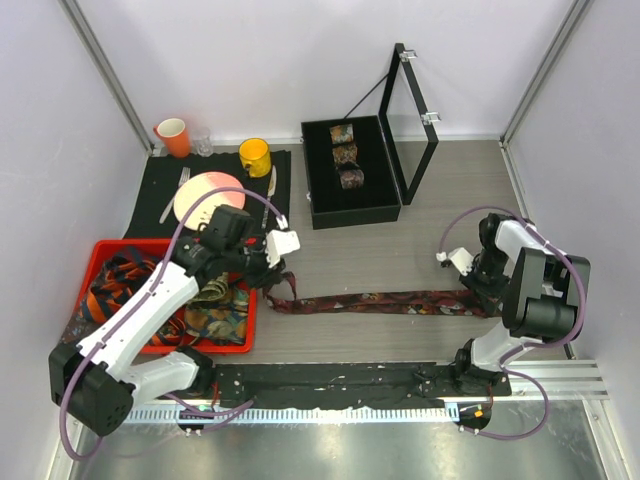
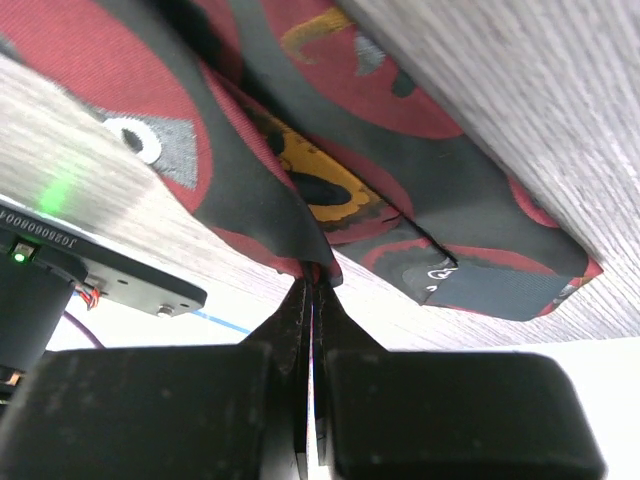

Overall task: Roll the ties
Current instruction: Flatten out the tie at the center of the board.

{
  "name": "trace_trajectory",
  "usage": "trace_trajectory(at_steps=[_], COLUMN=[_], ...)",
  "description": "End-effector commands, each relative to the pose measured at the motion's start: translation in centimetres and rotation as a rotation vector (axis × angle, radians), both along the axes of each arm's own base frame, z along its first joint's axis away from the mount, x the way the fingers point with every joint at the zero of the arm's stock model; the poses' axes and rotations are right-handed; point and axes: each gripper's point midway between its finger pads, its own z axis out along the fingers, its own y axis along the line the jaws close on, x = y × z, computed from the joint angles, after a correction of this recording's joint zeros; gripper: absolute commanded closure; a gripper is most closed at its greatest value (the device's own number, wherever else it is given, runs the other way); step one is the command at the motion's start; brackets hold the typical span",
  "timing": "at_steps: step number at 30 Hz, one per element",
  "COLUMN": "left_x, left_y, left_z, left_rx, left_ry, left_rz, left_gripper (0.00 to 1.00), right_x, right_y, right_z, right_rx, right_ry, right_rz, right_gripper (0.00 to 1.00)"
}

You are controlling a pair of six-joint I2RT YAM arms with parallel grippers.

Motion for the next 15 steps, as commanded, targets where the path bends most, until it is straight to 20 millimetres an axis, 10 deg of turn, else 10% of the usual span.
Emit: trace_trajectory(at_steps=[1, 6, 15], left_x=[-2.4, -4.1, -2.1], left_y=[1.5, 3.6, -1.5], left_z=[0.2, 1.4, -2.1], left_rx=[0.078, 0.158, 0.317], left_ry=[-0.051, -0.086, -0.129], left_rz=[-0.162, -0.217, -0.298], left_gripper=[0.53, 0.14, 0.10], right_x=[0.1, -0.9, -1.3], right_y=[0.2, 0.1, -1.2], right_z=[0.7, 0.0, -0.9], right_rx=[0.036, 0.024, -0.020], right_ry=[0.004, 0.022, 0.028], right_rz=[0.045, 0.069, 0.066], right_gripper=[0.99, 0.99, 0.99])
